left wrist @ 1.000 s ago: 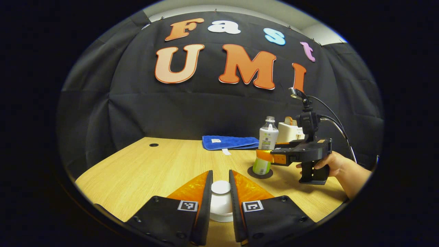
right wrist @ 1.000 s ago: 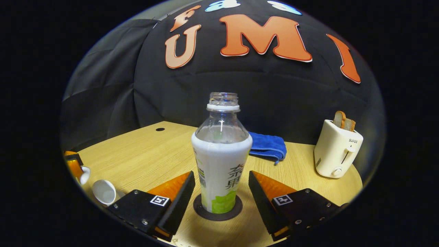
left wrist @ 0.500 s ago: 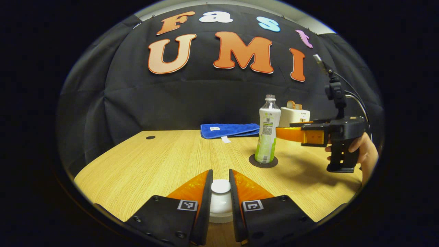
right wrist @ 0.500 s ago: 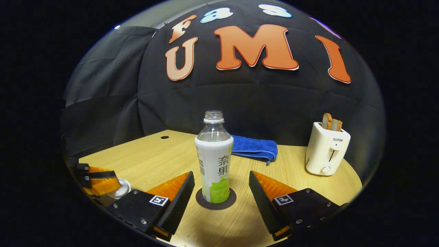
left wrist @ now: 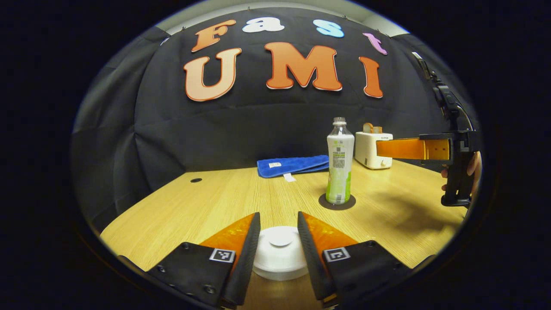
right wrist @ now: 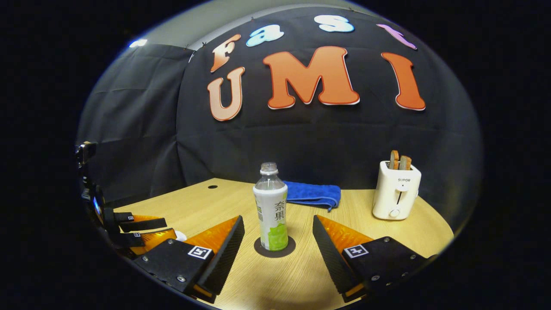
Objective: Open the teacup lid with one hand, grasp the water bottle and pour water into the teacup with the other hand; after pouring, place the water bottle on the coaster and then close the teacup lid.
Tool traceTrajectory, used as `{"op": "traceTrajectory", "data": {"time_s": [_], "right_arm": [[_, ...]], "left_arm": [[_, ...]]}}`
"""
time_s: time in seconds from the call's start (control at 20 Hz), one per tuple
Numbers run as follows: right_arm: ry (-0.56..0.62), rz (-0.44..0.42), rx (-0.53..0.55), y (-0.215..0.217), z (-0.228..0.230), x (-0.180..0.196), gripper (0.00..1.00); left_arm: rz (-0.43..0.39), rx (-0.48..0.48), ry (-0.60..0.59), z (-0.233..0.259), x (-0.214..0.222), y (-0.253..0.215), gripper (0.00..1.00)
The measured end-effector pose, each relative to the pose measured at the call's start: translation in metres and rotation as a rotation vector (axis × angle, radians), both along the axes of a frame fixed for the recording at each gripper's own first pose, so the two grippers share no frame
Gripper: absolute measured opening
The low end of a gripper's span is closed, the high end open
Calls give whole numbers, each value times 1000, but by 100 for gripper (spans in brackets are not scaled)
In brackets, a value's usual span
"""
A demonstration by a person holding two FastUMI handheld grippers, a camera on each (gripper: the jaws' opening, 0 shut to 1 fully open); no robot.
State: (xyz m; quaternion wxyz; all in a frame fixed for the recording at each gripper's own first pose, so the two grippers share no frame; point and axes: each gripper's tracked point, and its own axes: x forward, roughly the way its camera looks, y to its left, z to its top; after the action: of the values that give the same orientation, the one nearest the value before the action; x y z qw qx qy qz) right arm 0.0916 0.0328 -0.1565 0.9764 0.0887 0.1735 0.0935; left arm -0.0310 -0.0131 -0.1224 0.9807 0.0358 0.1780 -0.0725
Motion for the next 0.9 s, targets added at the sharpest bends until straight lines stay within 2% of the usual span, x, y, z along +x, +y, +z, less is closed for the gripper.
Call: {"op": "traceTrajectory", "data": {"time_s": [0.05,0.1,0.15,0.2,0.25,0.3,0.35,0.45,0.5,0.55,0.65,0.7,0.9], "right_arm": [[-18,-8,-2,-4,8,-3,96],[-32,-17,-7,-7,15,-7,95],[-47,-24,-11,-11,22,-11,95],[-55,-31,-18,-14,26,-17,100],[-58,-41,-21,-20,31,-22,95],[-62,-53,-20,-24,36,-27,96],[-68,-70,-18,-31,41,-31,96],[-84,-108,-37,-42,49,-40,96],[-95,-130,-55,-50,54,-44,100],[-103,-148,-72,-55,58,-48,96],[-117,-167,-59,-56,67,-56,96],[-124,-164,-48,-54,71,-60,96],[-167,-192,-99,-63,88,-69,96]], "left_arm": [[9,9,-21,4,3,3,63],[13,9,-44,11,6,3,80],[16,4,-67,17,9,3,76],[22,-5,-91,22,12,3,78],[25,-14,-111,28,15,1,80],[29,-18,-132,34,17,0,82],[35,-23,-150,40,18,1,89],[45,-42,-187,52,23,-1,90],[48,-54,-204,57,25,-2,95],[54,-66,-219,63,26,-2,100],[75,-103,-247,74,28,-2,98],[86,-122,-260,78,26,0,94],[131,-150,-300,90,29,5,98]]}}
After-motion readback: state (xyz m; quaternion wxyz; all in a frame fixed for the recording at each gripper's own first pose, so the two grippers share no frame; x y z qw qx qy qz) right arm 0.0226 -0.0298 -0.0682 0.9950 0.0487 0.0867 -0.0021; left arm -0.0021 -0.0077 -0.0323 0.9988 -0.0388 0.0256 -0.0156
